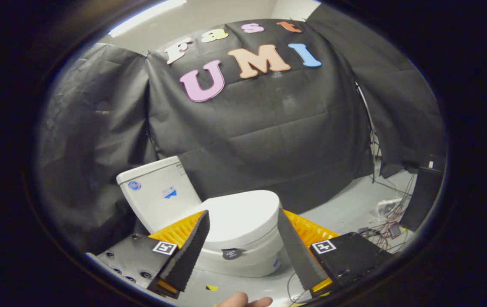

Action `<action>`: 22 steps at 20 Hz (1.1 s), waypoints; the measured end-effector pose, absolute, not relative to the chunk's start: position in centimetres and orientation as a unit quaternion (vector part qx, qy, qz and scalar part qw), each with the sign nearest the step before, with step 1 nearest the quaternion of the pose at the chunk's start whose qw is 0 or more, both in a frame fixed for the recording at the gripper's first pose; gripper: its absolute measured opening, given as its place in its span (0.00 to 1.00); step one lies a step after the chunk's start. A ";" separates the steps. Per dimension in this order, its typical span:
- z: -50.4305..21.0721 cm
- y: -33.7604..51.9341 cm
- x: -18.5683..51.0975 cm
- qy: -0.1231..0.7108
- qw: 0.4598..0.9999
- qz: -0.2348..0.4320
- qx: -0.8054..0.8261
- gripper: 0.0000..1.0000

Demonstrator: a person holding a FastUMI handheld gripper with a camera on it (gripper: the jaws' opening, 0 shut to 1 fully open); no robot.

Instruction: Open the toilet lid.

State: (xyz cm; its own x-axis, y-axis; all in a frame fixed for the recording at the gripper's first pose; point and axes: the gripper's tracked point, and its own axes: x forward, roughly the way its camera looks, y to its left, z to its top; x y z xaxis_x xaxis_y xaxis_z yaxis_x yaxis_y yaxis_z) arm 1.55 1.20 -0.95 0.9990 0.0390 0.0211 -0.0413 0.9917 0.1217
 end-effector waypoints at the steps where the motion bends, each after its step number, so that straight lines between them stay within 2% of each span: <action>1: -1.1 1.5 1.9 -0.012 0.997 0.026 0.076 0.99; 9: -6.9 3.6 5.4 0.020 0.983 0.047 0.177 0.99; 14: -12.4 3.2 7.1 0.047 0.956 0.012 0.288 0.96; 16: -16.1 3.1 7.6 0.082 0.945 -0.012 0.315 0.96; 19: -16.9 3.4 8.5 0.074 0.925 -0.005 0.372 0.96; 22: -19.0 4.2 9.3 0.089 0.904 -0.002 0.419 0.71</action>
State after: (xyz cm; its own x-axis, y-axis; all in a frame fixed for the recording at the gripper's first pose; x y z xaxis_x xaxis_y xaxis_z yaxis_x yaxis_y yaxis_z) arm 9.32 4.22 -18.98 0.9840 0.0721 -0.1627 0.0776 0.6491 0.7568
